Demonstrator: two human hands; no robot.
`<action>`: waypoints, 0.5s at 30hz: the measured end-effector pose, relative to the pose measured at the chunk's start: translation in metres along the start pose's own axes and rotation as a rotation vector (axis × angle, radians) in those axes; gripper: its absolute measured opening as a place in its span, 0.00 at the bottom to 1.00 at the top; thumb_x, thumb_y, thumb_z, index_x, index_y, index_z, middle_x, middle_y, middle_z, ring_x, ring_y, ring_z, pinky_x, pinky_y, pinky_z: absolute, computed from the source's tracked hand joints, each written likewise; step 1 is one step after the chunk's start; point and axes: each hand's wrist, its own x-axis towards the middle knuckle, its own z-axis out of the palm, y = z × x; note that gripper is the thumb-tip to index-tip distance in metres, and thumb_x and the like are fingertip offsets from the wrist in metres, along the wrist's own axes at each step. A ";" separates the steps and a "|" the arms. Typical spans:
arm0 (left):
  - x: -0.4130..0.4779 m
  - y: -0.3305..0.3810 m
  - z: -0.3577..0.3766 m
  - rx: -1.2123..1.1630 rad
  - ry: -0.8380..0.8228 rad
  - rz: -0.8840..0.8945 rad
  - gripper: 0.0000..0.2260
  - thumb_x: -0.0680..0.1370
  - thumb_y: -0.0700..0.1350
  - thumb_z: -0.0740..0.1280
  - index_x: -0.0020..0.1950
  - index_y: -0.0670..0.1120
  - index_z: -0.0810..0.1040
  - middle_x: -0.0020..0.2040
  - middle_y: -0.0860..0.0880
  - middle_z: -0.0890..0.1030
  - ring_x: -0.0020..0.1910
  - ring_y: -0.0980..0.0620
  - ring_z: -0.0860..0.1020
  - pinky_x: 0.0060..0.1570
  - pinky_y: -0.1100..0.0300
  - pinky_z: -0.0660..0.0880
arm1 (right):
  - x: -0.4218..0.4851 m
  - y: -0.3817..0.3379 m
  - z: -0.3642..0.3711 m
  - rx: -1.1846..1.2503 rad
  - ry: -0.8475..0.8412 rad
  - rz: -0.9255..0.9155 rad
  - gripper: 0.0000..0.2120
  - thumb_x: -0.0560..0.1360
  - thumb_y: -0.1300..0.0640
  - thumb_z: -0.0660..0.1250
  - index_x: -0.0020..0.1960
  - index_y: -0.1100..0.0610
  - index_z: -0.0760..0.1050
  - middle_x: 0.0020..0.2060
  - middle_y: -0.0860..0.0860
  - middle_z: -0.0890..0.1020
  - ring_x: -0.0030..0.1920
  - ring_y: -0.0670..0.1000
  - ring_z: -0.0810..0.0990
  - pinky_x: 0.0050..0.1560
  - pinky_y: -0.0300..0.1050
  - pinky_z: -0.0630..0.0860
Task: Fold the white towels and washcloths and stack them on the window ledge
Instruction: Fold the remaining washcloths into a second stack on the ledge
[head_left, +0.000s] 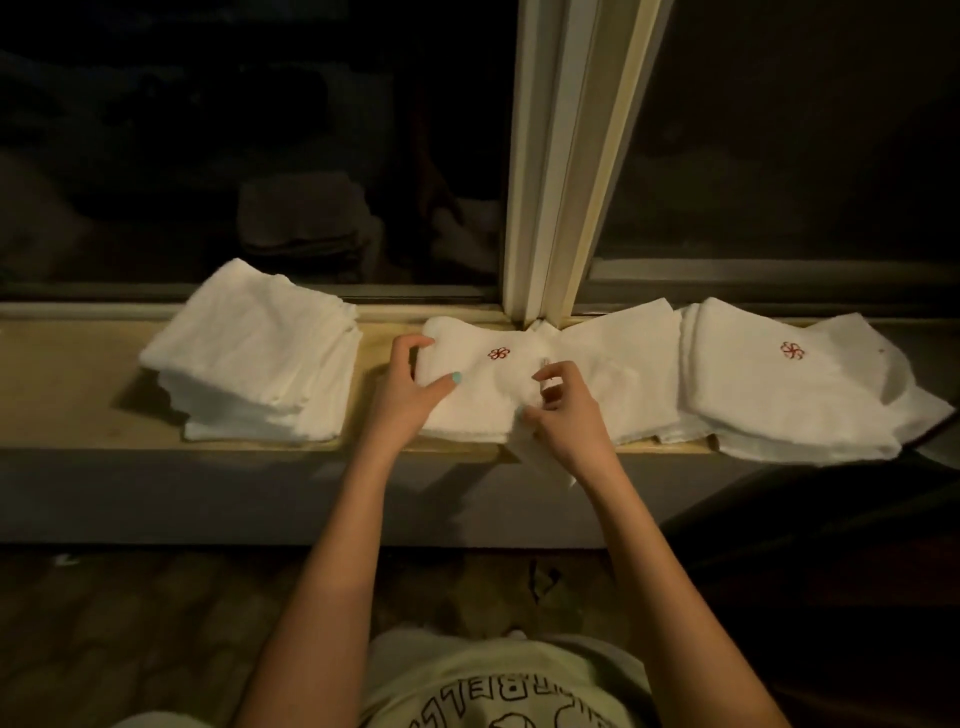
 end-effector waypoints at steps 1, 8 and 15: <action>-0.004 0.000 0.000 -0.080 0.003 -0.009 0.22 0.75 0.46 0.71 0.64 0.55 0.66 0.64 0.48 0.72 0.58 0.48 0.75 0.43 0.61 0.73 | 0.000 0.001 -0.002 0.015 0.002 -0.006 0.14 0.75 0.63 0.67 0.58 0.53 0.69 0.43 0.46 0.73 0.39 0.45 0.74 0.33 0.33 0.72; -0.030 0.000 -0.009 -0.248 -0.253 -0.222 0.15 0.77 0.44 0.67 0.62 0.58 0.73 0.61 0.47 0.75 0.56 0.49 0.77 0.51 0.52 0.79 | 0.007 -0.002 -0.030 -0.009 0.071 -0.058 0.15 0.74 0.64 0.66 0.59 0.55 0.74 0.46 0.47 0.76 0.40 0.42 0.74 0.37 0.33 0.71; -0.011 -0.008 -0.006 0.255 0.126 0.005 0.16 0.75 0.48 0.70 0.62 0.51 0.75 0.65 0.48 0.72 0.57 0.50 0.75 0.54 0.56 0.73 | 0.004 0.004 -0.028 -0.269 0.123 -0.001 0.19 0.76 0.53 0.67 0.64 0.61 0.73 0.56 0.57 0.80 0.54 0.54 0.79 0.52 0.46 0.75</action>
